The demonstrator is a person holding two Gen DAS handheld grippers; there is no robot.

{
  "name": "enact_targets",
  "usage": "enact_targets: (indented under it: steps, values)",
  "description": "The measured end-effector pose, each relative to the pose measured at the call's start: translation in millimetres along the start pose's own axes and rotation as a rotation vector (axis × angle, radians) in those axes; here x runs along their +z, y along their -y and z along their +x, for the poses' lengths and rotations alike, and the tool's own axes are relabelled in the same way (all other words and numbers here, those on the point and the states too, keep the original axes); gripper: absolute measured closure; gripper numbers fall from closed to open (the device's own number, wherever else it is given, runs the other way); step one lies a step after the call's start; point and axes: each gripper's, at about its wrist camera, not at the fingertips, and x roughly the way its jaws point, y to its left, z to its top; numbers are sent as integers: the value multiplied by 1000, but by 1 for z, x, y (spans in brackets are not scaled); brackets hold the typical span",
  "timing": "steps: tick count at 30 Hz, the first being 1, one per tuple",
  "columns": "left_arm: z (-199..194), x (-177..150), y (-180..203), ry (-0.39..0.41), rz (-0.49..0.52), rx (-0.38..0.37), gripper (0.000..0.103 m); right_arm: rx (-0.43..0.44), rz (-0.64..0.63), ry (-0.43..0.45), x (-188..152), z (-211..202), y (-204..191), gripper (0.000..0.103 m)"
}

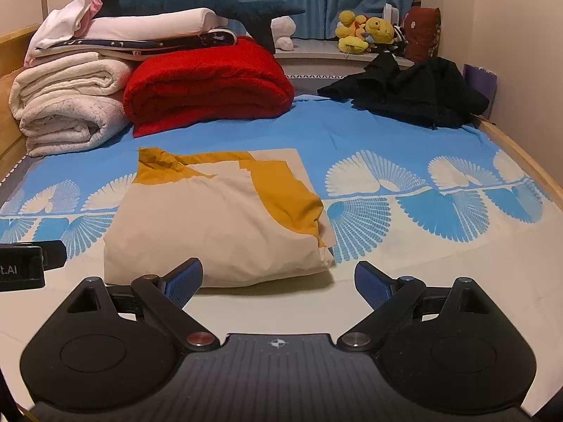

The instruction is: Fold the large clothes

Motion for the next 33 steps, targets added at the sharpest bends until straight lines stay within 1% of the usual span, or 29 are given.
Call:
enact_targets:
  steps: [20, 30, 33]
  values:
    - [6, -1, 3, -10, 6, -6, 0, -4, 6, -17, -1, 7, 0, 10]
    - [10, -5, 7, -13, 25, 18, 0, 2, 3, -29, -3, 9, -2, 10]
    - [11, -5, 7, -16, 13, 18, 0, 9, -10, -30, -3, 9, -4, 10]
